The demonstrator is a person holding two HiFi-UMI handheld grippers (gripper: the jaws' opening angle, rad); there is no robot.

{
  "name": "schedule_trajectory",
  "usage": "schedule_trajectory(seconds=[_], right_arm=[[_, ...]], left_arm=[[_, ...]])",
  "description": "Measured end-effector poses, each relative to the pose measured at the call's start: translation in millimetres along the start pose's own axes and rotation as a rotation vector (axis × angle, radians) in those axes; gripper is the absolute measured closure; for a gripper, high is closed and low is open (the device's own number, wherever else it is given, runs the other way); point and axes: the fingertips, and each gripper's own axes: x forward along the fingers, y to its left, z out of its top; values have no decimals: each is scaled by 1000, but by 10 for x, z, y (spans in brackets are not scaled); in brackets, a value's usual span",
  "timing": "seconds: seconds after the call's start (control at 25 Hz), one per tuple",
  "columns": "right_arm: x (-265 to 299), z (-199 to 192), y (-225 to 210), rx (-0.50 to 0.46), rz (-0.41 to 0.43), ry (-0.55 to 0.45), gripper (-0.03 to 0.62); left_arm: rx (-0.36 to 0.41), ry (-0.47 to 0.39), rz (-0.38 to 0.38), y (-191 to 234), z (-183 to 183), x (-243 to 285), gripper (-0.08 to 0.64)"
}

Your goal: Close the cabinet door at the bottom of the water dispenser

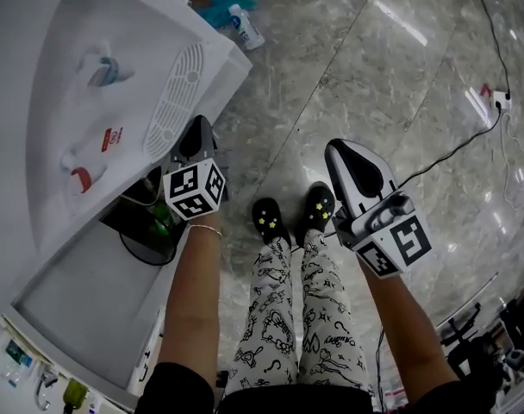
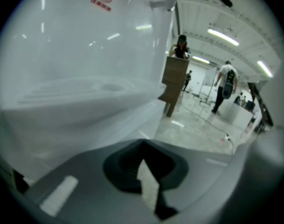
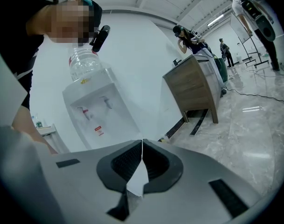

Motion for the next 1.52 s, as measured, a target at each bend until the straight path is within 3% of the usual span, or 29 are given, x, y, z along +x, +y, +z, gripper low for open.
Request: schedule_trajectory(seconds=[0.36, 0.64, 0.8, 1.24, 1.52], right_arm=[[-40, 57, -71, 20, -32, -19, 575], [-75, 73, -37, -31, -28, -9, 575], [-70, 99, 35, -56, -10, -7, 575], [-284, 73, 438, -81, 94, 21, 575], [-452, 15, 483, -75, 98, 40, 575]], left_arm=[[47, 23, 22, 104, -17, 31, 563], [20, 6, 35, 87, -12, -98, 563], [30, -60, -35, -219, 201, -318, 563], [162, -153, -274, -1399, 554, -1333, 563], [186, -143, -318, -1649, 560, -1656, 563]])
